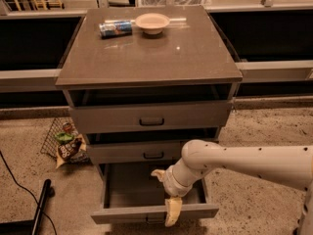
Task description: Close bottom drawer
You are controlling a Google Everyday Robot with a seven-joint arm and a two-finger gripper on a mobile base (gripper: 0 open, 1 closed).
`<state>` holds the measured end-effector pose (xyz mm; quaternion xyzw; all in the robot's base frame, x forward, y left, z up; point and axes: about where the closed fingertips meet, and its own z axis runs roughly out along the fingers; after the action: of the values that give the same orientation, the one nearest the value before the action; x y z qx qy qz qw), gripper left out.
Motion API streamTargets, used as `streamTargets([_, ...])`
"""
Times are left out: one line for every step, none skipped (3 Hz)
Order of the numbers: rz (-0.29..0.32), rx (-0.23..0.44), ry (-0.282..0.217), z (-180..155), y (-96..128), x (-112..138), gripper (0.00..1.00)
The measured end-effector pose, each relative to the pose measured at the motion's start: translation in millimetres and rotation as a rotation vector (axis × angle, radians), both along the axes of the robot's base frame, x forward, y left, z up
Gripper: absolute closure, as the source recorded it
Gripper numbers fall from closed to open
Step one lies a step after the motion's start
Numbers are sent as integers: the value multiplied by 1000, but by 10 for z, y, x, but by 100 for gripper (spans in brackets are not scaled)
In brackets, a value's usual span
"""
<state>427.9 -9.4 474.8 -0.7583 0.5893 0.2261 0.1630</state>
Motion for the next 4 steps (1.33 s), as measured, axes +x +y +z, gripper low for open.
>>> streamTargets([0, 0, 1, -6, 1, -1, 0])
streamTargets([6, 22, 7, -403, -126, 29, 0])
streamTargets([-6, 42, 23, -1120, -406, 61, 0])
streamTargets([-43, 63, 37, -1617, -604, 94, 0])
